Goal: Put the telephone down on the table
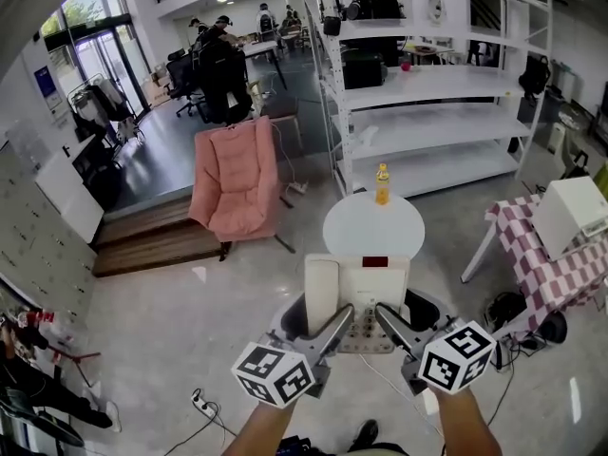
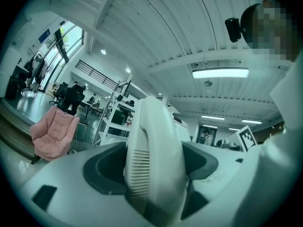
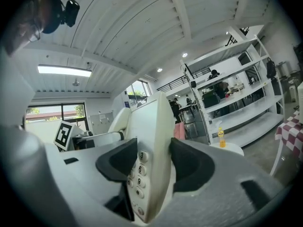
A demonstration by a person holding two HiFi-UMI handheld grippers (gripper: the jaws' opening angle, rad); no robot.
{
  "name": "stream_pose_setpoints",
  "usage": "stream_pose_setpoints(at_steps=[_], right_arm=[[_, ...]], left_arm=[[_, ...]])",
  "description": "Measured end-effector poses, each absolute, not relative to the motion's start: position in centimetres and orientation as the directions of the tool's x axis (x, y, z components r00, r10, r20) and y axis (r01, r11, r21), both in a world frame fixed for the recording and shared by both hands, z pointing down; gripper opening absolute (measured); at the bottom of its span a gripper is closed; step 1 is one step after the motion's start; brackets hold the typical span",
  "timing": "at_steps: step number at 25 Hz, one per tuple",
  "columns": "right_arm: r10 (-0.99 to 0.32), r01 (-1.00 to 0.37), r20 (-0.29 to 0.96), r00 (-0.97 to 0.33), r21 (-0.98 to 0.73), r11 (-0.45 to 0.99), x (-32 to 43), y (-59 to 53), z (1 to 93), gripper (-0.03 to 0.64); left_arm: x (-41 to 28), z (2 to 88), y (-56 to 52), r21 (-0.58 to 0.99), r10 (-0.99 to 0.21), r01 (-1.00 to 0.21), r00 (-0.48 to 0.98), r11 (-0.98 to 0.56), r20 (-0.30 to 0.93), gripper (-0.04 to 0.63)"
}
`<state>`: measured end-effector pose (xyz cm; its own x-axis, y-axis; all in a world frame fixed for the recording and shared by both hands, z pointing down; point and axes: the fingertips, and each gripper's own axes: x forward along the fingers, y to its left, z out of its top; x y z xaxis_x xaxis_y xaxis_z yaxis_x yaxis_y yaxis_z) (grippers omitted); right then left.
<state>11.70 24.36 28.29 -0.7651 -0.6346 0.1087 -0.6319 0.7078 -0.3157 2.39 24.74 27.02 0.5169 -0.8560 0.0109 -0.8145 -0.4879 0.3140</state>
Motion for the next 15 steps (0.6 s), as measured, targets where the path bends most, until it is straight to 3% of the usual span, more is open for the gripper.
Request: stream_pose_setpoints(at_steps=[15], right_arm=[[-0.671, -0.666, 0.12, -0.731, -0.336, 0.666, 15.2, 19.7, 29.4, 0.202]], left_arm=[[5.9, 28.2, 19.7, 0.318, -0.829, -0.791, 0.559, -0.523, 0.027, 0.345]])
